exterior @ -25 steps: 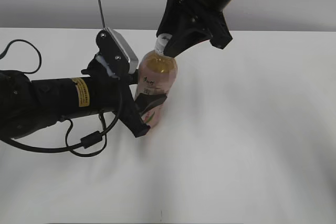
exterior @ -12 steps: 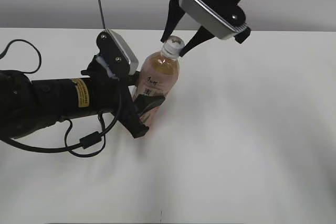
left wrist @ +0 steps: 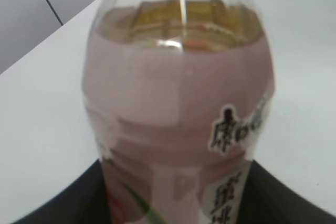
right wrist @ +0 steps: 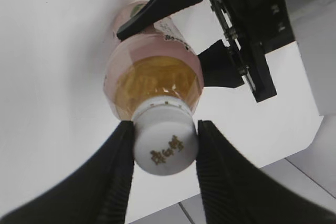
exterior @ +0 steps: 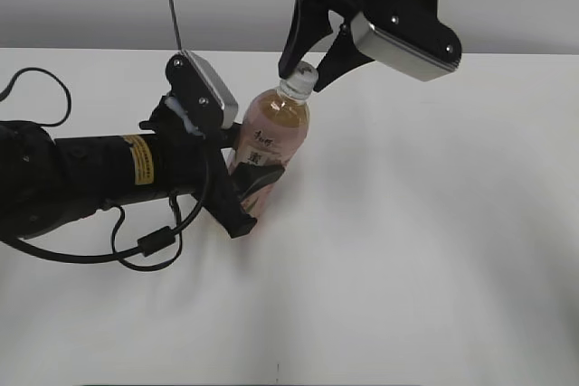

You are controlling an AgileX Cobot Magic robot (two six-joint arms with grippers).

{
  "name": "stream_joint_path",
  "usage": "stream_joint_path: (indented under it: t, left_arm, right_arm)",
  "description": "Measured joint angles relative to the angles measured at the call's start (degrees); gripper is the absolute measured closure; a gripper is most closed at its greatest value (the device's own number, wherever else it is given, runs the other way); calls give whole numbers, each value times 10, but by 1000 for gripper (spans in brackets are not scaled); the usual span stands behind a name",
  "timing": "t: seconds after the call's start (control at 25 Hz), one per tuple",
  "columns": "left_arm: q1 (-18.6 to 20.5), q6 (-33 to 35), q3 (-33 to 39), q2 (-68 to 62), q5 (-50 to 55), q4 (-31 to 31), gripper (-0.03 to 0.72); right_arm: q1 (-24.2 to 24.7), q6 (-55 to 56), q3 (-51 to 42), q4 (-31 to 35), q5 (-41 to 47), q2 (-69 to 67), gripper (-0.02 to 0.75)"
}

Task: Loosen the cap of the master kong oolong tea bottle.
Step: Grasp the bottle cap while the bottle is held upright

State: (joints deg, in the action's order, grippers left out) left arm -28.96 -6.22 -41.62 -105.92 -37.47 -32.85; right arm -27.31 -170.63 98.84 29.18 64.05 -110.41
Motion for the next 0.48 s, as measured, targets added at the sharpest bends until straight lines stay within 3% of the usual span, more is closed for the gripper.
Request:
stream_joint_path:
  t: [0.32,0.48]
  left_arm:
    - [0,0,0,1,-1,-3,309]
    - [0,0,0,1,1,-9,309]
  right_arm:
    - [0,-3,0,4,6,1,444]
    - [0,20,0,15,16,2,304]
